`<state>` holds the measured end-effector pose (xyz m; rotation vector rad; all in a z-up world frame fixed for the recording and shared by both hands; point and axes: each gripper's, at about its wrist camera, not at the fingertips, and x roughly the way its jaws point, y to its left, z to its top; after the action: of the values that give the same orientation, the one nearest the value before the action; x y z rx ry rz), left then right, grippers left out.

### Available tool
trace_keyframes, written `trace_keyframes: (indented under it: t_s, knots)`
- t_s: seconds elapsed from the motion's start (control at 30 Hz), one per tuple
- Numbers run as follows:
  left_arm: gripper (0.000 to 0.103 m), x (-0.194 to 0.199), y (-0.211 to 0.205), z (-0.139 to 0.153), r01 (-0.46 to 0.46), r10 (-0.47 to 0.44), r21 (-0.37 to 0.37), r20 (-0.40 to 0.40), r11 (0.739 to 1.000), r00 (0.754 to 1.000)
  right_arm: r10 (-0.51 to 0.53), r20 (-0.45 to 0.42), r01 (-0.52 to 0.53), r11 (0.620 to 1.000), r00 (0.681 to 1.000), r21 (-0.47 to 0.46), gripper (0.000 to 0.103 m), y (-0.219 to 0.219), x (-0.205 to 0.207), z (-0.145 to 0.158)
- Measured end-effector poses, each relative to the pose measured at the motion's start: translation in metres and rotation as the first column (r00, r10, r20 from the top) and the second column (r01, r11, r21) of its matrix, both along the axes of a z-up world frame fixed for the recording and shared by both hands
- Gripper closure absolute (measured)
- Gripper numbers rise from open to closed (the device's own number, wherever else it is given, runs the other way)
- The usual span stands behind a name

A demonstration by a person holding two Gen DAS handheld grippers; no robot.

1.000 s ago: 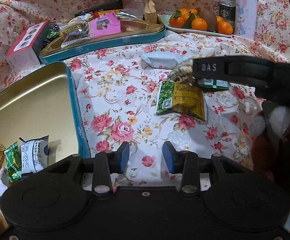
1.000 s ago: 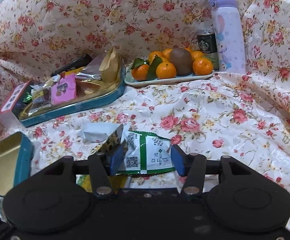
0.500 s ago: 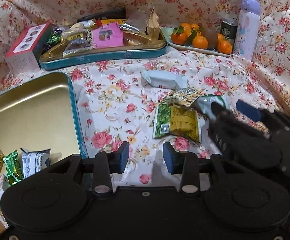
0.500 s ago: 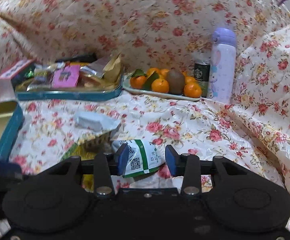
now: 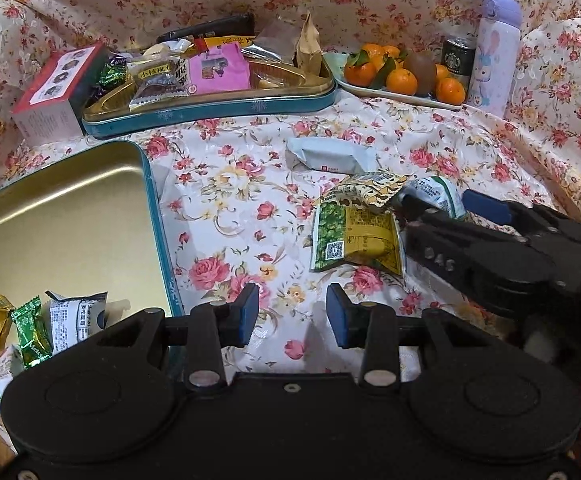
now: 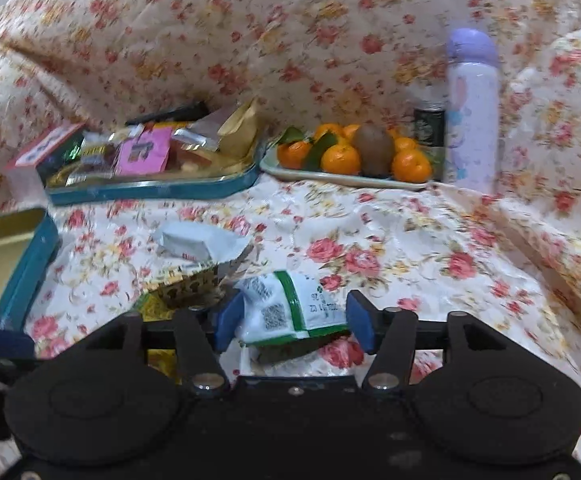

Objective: Organize snacks
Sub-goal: 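Grasp the white green-striped QR packet with the right tool, then move the left tool to the yellow-green snack bag while the right tool holds the white packet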

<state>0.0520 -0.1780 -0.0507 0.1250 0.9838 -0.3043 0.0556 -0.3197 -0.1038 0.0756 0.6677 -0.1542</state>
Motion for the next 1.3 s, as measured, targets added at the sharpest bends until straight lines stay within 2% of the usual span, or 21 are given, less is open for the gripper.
trace_keyframes:
  t_s: [0.2,0.37,0.6,0.7,0.83,1.03,1.3]
  knots:
    - [0.056,0.002,-0.001,0.002,0.007,-0.007,-0.001,0.008,1.000,1.000,0.041,0.006,-0.041,0.999,0.999,-0.006,0.042,-0.002,0.007,-0.010]
    - [0.056,0.015,-0.006,0.010,0.004,-0.004,-0.010,0.030,1.000,1.000,0.045,0.025,-0.045,0.999,0.999,0.002,0.048,-0.002,0.004,-0.011]
    - [0.056,0.040,-0.017,0.014,0.000,0.001,-0.035,0.010,0.999,1.000,0.008,0.064,-0.014,0.996,0.998,0.087,0.049,-0.012,-0.003,-0.011]
    - [0.056,0.048,-0.025,0.015,0.003,-0.002,-0.035,0.014,0.999,1.000,0.008,0.060,-0.012,0.997,0.998,0.076,0.049,-0.009,-0.002,-0.011]
    - [0.056,0.057,-0.037,0.011,0.031,-0.032,-0.037,-0.034,0.999,0.999,-0.006,0.072,-0.002,0.994,0.997,0.108,0.050,-0.013,-0.004,-0.012]
    - [0.056,0.063,-0.052,-0.001,0.038,-0.037,0.014,-0.070,0.999,0.997,-0.041,0.099,0.025,0.988,0.994,0.155,0.050,-0.018,-0.009,-0.012]
    - [0.053,0.067,-0.044,-0.004,0.006,-0.007,-0.011,-0.120,1.000,0.993,-0.042,0.099,0.025,0.985,0.994,0.171,0.050,-0.019,-0.009,-0.012]
